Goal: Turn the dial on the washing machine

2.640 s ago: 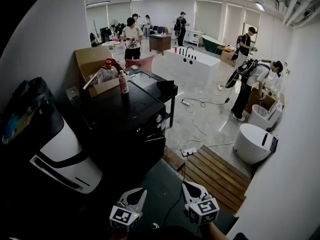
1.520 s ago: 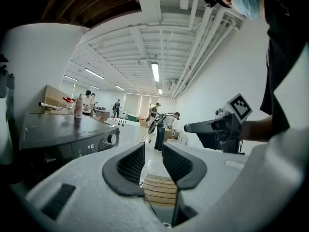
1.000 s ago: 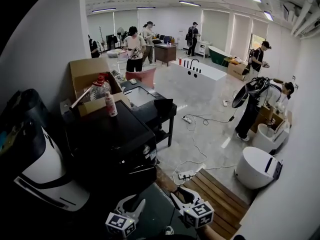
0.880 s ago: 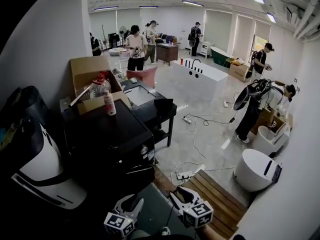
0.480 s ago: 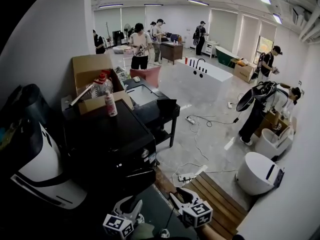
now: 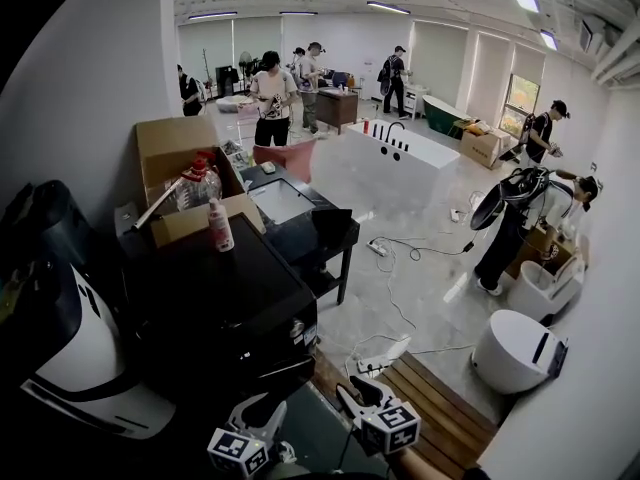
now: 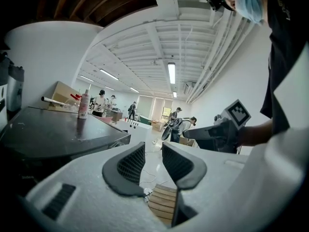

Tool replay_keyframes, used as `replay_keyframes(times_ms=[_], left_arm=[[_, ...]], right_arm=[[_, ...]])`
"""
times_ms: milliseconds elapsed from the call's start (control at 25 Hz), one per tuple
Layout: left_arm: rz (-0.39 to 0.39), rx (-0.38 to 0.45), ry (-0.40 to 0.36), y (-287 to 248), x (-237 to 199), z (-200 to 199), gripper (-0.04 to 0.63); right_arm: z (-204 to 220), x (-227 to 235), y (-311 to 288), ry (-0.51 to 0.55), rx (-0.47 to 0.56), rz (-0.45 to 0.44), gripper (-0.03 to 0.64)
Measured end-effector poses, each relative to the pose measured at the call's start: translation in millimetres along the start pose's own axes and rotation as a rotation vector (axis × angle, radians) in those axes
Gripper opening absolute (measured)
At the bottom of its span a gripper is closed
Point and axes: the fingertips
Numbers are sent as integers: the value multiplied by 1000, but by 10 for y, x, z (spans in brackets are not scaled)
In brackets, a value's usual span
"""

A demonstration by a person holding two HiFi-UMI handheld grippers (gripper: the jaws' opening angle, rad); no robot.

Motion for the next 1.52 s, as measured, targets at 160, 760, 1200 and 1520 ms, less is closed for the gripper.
replay_keyframes(times_ms=[160, 760, 1200, 1520], left_arm=[[21, -6, -3, -98, -195, -82, 106], [102, -59, -25, -227, -786, -210, 104], [184, -97, -52, -284, -1050, -223, 104], [184, -102, -20, -398, -1096, -151, 104]], right_arm=[[-77, 24, -237, 3, 5, 21, 118], [-151, 89, -1079, 2, 14, 97, 109], [-29, 130, -1486, 21, 17, 150, 140], [216, 246, -1753, 25, -37, 144, 214]])
Point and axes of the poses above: the fingertips, and each gripper's own axes: y backward along the fingers, x to its right, z out of its underside, and after that the axes turned 7 degrees about y, right-handed
